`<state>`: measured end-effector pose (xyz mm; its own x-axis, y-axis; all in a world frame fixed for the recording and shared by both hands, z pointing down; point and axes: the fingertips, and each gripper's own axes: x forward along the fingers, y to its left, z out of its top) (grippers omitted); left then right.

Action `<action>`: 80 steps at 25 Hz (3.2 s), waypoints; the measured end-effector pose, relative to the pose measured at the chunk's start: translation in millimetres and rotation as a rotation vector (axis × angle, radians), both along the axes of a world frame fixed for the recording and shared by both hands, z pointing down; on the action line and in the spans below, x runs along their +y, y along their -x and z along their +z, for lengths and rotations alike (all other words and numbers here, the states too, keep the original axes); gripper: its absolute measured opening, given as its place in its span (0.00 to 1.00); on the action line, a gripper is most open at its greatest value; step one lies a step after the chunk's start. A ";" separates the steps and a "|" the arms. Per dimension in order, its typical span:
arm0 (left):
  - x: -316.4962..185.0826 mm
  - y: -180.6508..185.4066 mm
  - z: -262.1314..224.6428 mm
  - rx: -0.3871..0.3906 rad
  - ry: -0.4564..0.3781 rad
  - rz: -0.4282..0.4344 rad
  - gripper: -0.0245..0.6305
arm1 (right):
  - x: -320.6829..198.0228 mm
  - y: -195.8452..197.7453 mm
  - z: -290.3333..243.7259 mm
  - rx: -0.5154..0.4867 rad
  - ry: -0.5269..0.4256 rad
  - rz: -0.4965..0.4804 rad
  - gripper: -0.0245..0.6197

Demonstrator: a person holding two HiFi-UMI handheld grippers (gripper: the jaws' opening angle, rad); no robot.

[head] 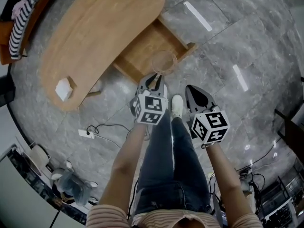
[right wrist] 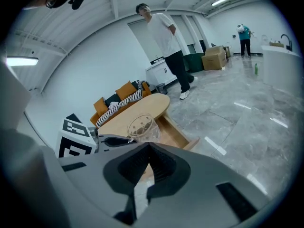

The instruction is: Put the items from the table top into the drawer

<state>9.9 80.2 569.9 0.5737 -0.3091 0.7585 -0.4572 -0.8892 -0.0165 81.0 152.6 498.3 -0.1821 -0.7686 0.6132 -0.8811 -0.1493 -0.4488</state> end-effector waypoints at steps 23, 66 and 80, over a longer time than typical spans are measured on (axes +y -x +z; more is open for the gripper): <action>-57.4 -20.9 124.1 -0.078 0.062 0.093 0.11 | -62.1 2.8 90.3 -0.010 0.090 0.015 0.05; -68.6 -56.6 198.3 -0.199 0.122 0.198 0.11 | -75.3 -18.6 141.3 -0.022 0.185 0.027 0.05; -70.1 -54.1 202.0 -0.215 0.155 0.154 0.16 | -67.5 -20.2 140.8 -0.020 0.191 0.016 0.05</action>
